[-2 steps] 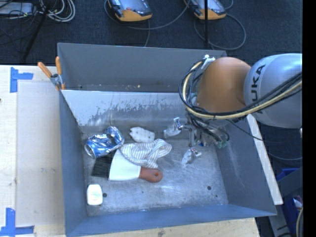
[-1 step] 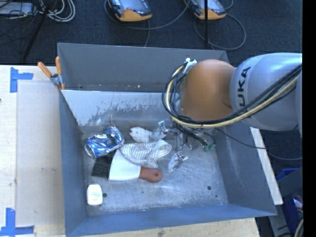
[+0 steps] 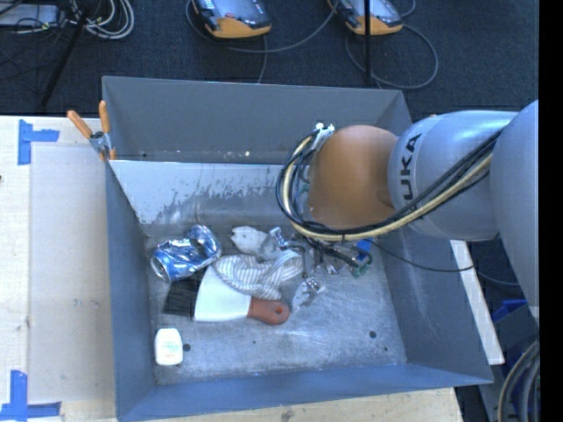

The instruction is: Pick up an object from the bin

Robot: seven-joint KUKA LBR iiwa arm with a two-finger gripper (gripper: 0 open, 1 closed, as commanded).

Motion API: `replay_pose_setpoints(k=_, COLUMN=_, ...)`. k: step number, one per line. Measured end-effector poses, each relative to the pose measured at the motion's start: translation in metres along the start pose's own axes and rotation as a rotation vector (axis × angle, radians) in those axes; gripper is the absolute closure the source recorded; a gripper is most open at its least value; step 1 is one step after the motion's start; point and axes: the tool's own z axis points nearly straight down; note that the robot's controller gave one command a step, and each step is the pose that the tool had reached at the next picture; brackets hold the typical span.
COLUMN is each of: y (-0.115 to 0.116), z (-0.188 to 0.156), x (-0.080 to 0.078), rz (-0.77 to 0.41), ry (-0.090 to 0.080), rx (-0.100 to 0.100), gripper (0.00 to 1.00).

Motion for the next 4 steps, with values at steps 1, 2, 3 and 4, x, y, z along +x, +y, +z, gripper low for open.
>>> replay_pose_setpoints(k=1, y=-0.0002, z=0.0061, x=0.0020, rz=-0.039, ry=0.004, rx=-0.002, gripper=1.00)
replay_pose_setpoints(k=2, y=-0.0002, z=0.0061, x=0.0020, rz=-0.039, ry=0.004, rx=-0.002, gripper=1.00)
replay_pose_setpoints(k=3, y=0.0000, z=0.0037, x=0.0024, rz=-0.039, ry=0.005, rx=-0.003, gripper=1.00)
replay_pose_setpoints(k=4, y=0.0002, z=-0.0029, x=0.0023, rz=-0.039, ry=0.006, rx=-0.003, gripper=1.00)
